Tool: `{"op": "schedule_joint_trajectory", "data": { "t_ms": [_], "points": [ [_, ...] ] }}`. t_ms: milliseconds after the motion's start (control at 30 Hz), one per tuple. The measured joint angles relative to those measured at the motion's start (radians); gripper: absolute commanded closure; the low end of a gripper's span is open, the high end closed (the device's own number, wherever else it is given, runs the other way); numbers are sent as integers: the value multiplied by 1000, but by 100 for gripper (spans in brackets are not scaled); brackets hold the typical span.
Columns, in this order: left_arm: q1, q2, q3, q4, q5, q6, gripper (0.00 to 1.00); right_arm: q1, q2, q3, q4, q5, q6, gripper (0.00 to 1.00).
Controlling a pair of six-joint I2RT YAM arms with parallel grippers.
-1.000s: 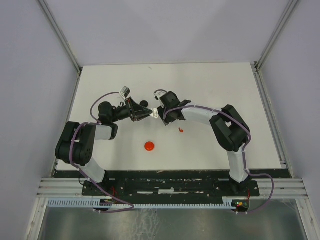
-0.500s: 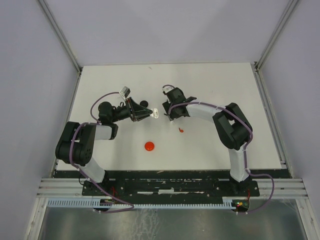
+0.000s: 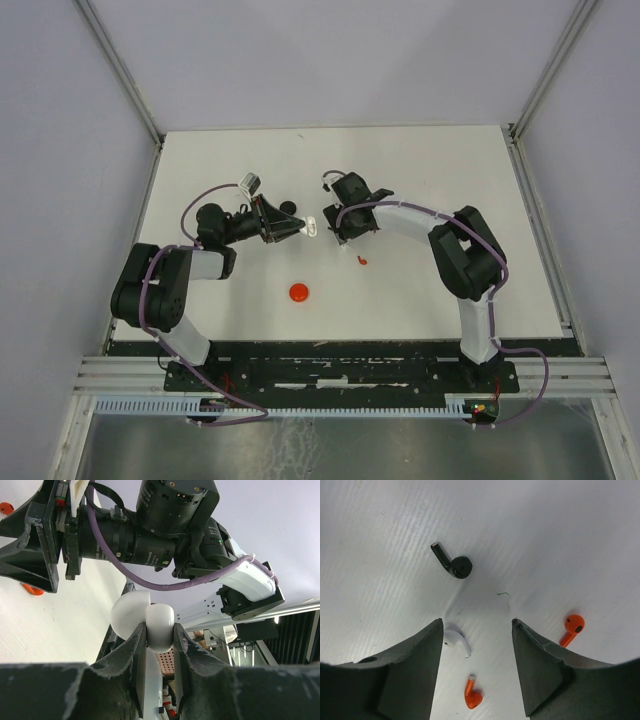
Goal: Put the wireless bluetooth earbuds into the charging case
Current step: Pick up the earbud from the center of the board.
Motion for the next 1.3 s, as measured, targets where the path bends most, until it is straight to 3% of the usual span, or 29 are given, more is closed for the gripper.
{"op": "schedule_joint_trajectory", "data": {
  "t_ms": [300, 600, 1300],
  "points": [
    [0, 0, 0, 29, 0, -1, 97, 0, -14, 44, -65, -75, -18, 36],
    [0, 0, -1, 47, 0, -1, 97, 0, -13, 86, -141, -122, -79, 45],
    [8, -7, -25, 51, 1, -1, 97, 15, 95, 206, -286, -165, -130, 47]
  ]
}}
